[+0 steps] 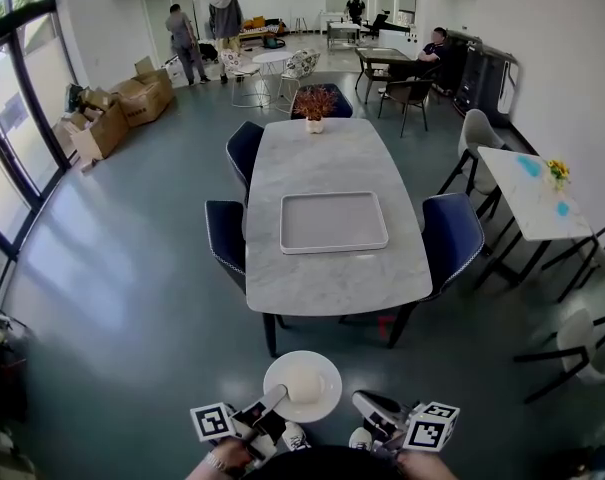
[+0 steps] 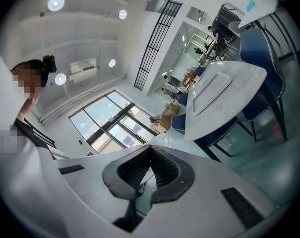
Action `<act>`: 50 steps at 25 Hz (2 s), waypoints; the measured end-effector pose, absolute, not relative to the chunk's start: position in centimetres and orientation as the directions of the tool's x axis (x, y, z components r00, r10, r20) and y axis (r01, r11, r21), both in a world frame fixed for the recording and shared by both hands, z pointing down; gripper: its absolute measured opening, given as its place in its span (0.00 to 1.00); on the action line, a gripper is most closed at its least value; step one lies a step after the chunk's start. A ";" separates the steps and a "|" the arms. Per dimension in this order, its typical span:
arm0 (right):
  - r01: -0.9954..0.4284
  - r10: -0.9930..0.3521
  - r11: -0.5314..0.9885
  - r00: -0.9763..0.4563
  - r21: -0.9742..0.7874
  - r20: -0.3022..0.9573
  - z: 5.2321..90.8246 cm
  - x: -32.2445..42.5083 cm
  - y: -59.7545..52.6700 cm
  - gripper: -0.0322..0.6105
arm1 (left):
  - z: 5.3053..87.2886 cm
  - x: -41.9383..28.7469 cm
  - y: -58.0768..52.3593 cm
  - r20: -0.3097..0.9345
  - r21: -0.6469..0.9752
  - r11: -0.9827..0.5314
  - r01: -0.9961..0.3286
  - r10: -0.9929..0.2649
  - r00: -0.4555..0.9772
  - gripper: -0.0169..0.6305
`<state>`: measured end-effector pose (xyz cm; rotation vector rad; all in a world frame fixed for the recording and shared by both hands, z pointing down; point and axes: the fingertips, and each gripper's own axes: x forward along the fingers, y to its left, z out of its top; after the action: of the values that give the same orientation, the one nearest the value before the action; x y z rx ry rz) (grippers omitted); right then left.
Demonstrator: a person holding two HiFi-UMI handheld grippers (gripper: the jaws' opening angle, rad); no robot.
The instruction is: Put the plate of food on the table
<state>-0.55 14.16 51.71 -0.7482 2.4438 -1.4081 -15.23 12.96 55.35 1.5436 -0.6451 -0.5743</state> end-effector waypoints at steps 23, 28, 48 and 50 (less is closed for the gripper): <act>-0.343 -0.562 0.381 -0.823 -0.858 0.080 52.1 -7.7 14.4 0.07 | 56.9 -23.4 11.9 0.010 0.998 -0.032 -0.044 -0.692 0.722 0.08; -0.329 -0.554 0.369 -0.829 -0.869 0.078 52.0 -8.0 13.3 0.07 | 56.2 -23.8 10.9 0.001 0.999 -0.038 -0.039 -0.702 0.712 0.08; -0.266 -0.476 0.416 -0.878 -0.870 0.041 51.4 -3.8 6.1 0.07 | 55.5 -19.7 5.0 0.005 0.997 -0.046 -0.063 -0.771 0.637 0.08; -0.256 -0.469 0.416 -0.883 -0.873 0.036 51.4 -3.4 5.5 0.07 | 55.5 -19.2 4.4 0.013 0.997 -0.041 -0.071 -0.775 0.631 0.08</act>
<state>-3.39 5.46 51.38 -0.6394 2.4559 -1.4570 -19.22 4.39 55.51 1.5260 -0.7361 -0.6611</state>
